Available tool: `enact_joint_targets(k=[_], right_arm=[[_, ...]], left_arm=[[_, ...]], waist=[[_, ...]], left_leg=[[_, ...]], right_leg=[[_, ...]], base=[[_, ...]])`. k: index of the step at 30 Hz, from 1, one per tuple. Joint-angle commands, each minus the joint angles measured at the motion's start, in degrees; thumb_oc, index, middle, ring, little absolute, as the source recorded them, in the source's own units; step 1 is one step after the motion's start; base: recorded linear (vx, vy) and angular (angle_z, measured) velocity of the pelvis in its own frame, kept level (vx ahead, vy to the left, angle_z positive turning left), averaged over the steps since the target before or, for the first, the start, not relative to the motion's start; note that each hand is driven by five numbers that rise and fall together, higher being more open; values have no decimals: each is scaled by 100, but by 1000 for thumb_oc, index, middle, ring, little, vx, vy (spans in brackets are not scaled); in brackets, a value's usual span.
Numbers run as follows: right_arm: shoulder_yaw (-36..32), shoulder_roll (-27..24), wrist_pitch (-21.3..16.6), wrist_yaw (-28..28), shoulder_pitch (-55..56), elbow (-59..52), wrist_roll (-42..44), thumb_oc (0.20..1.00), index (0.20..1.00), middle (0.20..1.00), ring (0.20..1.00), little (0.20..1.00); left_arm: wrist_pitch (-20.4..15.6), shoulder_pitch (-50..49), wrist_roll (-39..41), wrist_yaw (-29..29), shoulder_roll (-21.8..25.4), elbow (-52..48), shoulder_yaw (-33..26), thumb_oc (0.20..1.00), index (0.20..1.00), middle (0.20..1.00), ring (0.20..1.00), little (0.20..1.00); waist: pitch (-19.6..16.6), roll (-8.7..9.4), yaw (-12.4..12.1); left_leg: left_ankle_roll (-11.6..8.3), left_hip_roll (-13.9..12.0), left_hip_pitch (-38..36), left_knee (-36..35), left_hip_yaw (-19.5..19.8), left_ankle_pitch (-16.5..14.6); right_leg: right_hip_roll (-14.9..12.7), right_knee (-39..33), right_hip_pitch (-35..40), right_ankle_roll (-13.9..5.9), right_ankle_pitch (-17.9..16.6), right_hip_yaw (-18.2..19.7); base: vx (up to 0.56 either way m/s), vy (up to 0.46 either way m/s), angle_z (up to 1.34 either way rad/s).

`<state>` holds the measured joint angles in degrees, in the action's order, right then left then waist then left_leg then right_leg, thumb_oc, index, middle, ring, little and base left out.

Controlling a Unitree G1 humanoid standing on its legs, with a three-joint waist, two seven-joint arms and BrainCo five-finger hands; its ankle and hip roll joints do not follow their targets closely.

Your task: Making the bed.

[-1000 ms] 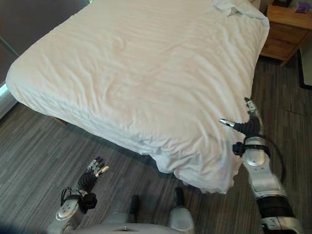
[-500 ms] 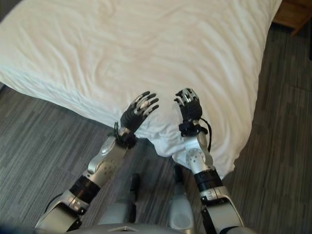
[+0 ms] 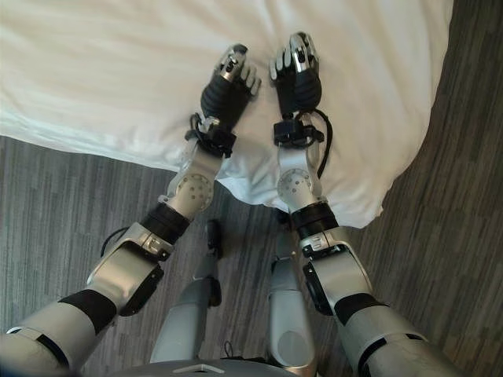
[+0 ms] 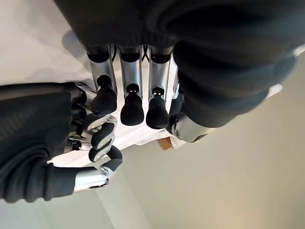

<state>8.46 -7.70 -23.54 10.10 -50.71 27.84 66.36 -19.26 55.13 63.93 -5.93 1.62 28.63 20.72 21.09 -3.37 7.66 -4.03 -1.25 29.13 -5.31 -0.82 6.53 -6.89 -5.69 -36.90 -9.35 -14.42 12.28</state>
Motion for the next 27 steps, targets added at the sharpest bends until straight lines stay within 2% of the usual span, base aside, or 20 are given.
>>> enact_joint_targets(k=[1,6,7,11,12,13,16,18,19,20,21,23,24,25,27], right_arm=[[-835,-458,185,-223,572,1443,482,200,200,200,200,200],[-1874,-871,231,-124,2347,1509,278,200,200,200,200,200],[-1866,-873,235,-119,2384,1499,278,200,200,200,200,200],[-2487,-1435,379,-227,3314,1501,-184,200,200,200,200,200],[-2655,-1582,407,-258,3473,1502,-242,200,200,200,200,200],[-2655,-1589,419,-254,3506,1501,-245,200,200,200,200,200],[-3172,-2143,604,-229,4044,1519,-379,200,200,200,200,200],[-3309,-2309,700,-259,4331,1492,-593,200,200,200,200,200],[-3312,-2434,726,-327,4480,1448,-862,294,294,294,294,294],[-3162,-2594,787,-466,4587,1431,-1375,774,774,774,774,774],[-2950,-2778,866,-670,4756,1244,-2239,1000,1000,1000,1000,1000],[-2671,-2975,1000,-1174,5182,318,-3903,1000,1000,1000,1000,1000],[-2493,-2997,1111,-1513,5363,-311,-4989,1000,1000,1000,1000,1000],[-2500,-2980,1132,-1527,5380,-343,-5009,1000,1000,1000,1000,1000],[-2257,-2832,1211,-1656,5383,-1042,-5646,1000,1000,1000,1000,1000]], left_arm=[[-72,412,-288,-102,125,502,-243,200,200,200,200,200],[54,-1211,-199,-357,415,72,-1204,200,200,200,200,200],[60,-1259,-197,-364,407,48,-1202,200,200,200,200,200],[171,-2521,141,-574,640,17,-1982,200,200,200,200,200],[176,-2784,168,-593,739,49,-2129,200,200,200,200,200],[181,-2827,178,-609,733,42,-2121,200,200,200,200,200],[260,-3618,148,-672,1174,340,-2627,200,200,200,200,200],[249,-3846,128,-675,1373,348,-2814,200,200,200,200,200],[196,-3874,92,-618,1494,340,-2905,200,200,200,200,200],[131,-3855,19,-505,1626,308,-2971,558,558,558,558,558],[47,-3871,-117,-337,1736,187,-3060,1000,1000,1000,1000,1000],[-95,-4149,-577,111,1769,-380,-3138,1000,1000,1000,1000,1000],[-169,-4354,-1467,679,1763,-910,-2936,1000,1000,1000,1000,1000],[-153,-4372,-1501,718,1753,-952,-2933,1000,1000,1000,1000,1000],[66,-4818,-2676,884,1802,-1649,-2580,1000,1000,1000,1000,1000]], waist=[[257,14,3],[60,6,-14],[53,8,-7],[-190,10,-50],[-247,29,-54],[-262,25,-56],[-546,92,-65],[-718,140,-63],[-781,160,-62],[-844,186,-68],[-902,218,-67],[-1026,246,-56],[-1179,259,-55],[-1178,269,-55],[-1367,291,-98]], left_leg=[[-336,-195,33,31,183,-349],[-326,-214,-403,31,145,-507],[-332,-210,-402,31,146,-465],[-323,-239,-788,31,87,-619],[-325,-245,-844,31,79,-590],[-324,-244,-865,31,79,-597],[-315,-299,-1163,31,59,-680],[-317,-326,-1333,31,48,-722],[-321,-347,-1400,31,45,-730],[-326,-367,-1505,31,51,-745],[-329,-384,-1604,31,67,-752],[-319,-423,-1810,31,70,-774],[-278,-454,-2046,31,55,-850],[-282,-449,-2033,31,57,-814],[-211,-461,-2336,31,36,-907]], right_leg=[[-58,103,24,-225,733,-250],[-77,100,478,-187,898,-275],[-79,87,483,-184,852,-270],[-129,89,881,-153,1016,-352],[-150,81,930,-140,968,-362],[-151,79,952,-140,976,-364],[-171,69,1275,-132,1065,-447],[-153,69,1469,-121,1126,-485],[-143,69,1558,-115,1151,-511],[-125,69,1692,-107,1188,-554],[-107,69,1816,-102,1207,-584],[-73,69,2072,-75,1266,-656],[-50,69,2332,-51,1340,-717],[-54,69,2319,-48,1310,-713],[-59,69,2590,-30,1346,-732]], base=[[76,-29,4],[64,-41,3],[46,-31,4],[67,-25,5],[65,-7,10],[32,-9,12],[93,6,7],[92,3,-9],[87,1,-7],[71,-4,-1],[84,-13,4],[103,15,7],[79,25,4],[107,47,0],[78,48,-3]])
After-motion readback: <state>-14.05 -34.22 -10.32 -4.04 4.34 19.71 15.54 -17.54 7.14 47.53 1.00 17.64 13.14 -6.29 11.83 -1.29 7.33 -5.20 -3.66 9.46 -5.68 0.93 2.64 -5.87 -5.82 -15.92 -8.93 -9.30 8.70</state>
